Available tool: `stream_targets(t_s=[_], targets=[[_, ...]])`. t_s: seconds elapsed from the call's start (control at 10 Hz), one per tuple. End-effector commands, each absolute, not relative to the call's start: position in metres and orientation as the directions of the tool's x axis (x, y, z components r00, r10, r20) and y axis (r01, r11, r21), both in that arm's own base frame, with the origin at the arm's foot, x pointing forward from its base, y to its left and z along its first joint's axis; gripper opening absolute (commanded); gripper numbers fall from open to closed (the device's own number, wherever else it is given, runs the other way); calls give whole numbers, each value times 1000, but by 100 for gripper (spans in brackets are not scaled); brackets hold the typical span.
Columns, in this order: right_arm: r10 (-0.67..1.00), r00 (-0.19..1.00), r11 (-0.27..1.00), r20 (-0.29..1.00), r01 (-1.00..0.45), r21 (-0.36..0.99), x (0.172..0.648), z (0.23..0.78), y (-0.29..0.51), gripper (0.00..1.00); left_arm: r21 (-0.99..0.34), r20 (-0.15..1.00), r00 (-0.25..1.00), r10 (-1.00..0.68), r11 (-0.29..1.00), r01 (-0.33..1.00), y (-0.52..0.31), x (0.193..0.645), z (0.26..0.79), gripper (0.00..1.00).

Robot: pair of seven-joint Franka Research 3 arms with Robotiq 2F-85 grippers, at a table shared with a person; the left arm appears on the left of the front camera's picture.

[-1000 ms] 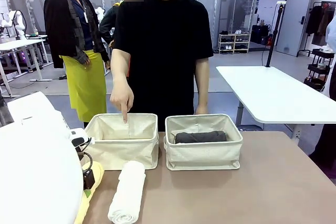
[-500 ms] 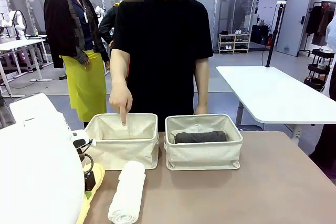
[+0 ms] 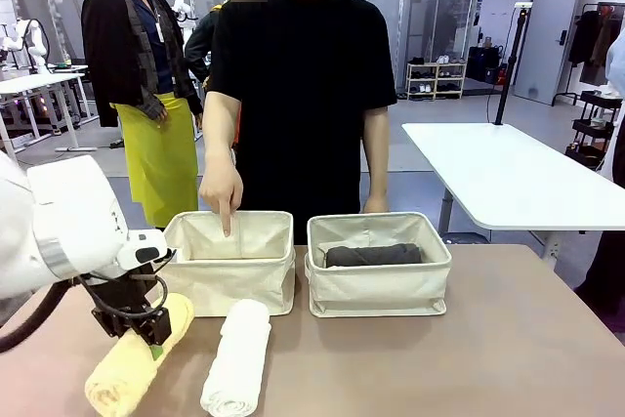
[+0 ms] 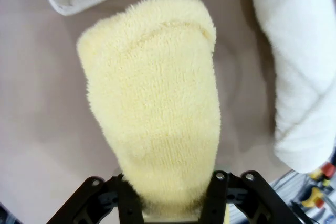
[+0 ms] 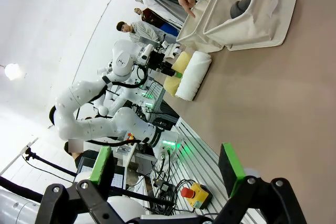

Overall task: Divide the towels into two baskets.
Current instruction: Pick up one hotel-folded towel from the bottom of the table and place it in the Fabric basket indicated by the person.

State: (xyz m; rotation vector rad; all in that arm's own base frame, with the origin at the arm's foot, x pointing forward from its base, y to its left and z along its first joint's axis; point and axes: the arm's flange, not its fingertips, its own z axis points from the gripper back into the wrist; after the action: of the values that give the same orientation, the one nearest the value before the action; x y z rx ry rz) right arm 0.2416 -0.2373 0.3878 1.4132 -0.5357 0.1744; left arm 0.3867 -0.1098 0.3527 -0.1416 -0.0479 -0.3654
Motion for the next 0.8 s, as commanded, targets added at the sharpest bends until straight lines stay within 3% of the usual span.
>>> stream_targets(t_s=[0.0,0.4,0.7], targets=[[-198,871,163,450,-423,891,238,392,-236,100,-110,70,920,-387,913,392,-122,379,383,43],[-198,871,163,450,-423,891,238,392,-236,100,56,169,693,-701,709,703,-126,364,441,43],[-198,871,163,450,-423,891,238,392,-236,100,327,179,390,-903,428,843,-140,386,498,43]])
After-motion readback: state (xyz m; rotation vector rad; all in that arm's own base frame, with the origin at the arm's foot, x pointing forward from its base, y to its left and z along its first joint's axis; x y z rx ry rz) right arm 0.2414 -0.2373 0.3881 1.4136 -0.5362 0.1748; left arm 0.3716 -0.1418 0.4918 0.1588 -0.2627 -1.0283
